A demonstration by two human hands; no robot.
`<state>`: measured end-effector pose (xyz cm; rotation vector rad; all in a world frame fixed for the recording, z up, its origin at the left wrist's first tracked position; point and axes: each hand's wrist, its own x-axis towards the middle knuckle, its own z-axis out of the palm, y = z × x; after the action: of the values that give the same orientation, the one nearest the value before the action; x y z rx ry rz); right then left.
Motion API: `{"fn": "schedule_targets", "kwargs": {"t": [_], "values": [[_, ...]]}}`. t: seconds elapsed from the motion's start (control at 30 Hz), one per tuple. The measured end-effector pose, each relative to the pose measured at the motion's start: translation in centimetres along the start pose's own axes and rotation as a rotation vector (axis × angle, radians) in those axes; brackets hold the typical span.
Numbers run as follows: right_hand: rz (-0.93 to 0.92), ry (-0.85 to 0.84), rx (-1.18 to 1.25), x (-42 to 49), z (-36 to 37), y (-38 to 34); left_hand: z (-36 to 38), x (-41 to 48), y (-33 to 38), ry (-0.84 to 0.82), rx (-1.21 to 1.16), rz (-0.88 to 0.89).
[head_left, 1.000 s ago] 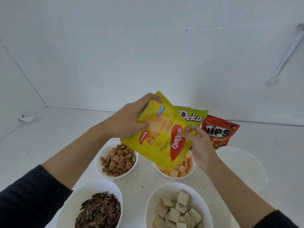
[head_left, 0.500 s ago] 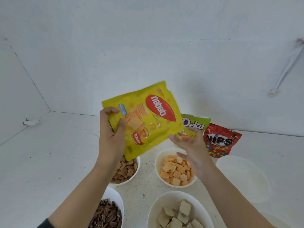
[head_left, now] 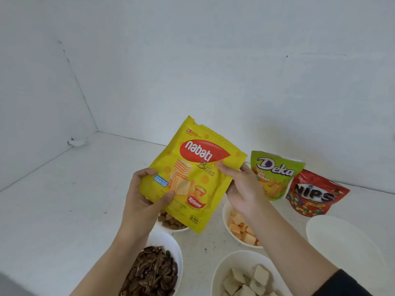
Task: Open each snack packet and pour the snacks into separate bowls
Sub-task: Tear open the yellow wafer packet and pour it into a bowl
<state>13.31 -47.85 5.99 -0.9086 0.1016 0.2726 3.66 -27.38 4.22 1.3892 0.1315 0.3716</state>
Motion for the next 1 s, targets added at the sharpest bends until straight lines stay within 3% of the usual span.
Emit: {"fn": "schedule_targets", "kwargs": {"t": [0.33, 0.6, 0.8, 1.0], "values": [[-0.006, -0.136, -0.131, 1.5, 7.8, 4.1, -9.3, -2.2, 2.1, 0.108, 0.222, -0.053], [-0.115, -0.204, -0.334, -0.2, 16.4, 8.6, -17.2, -4.5, 4.7, 0.263, 0.777, 0.06], [-0.114, -0.436, -0.466, -4.0, 23.7, 13.1, -23.4, -7.8, 9.2, 0.291, 0.557, 0.106], [-0.238, -0.643, -0.528, -9.8, 29.9, 20.0, -30.0, -12.1, 13.9, 0.496, 0.407, 0.119]]}}
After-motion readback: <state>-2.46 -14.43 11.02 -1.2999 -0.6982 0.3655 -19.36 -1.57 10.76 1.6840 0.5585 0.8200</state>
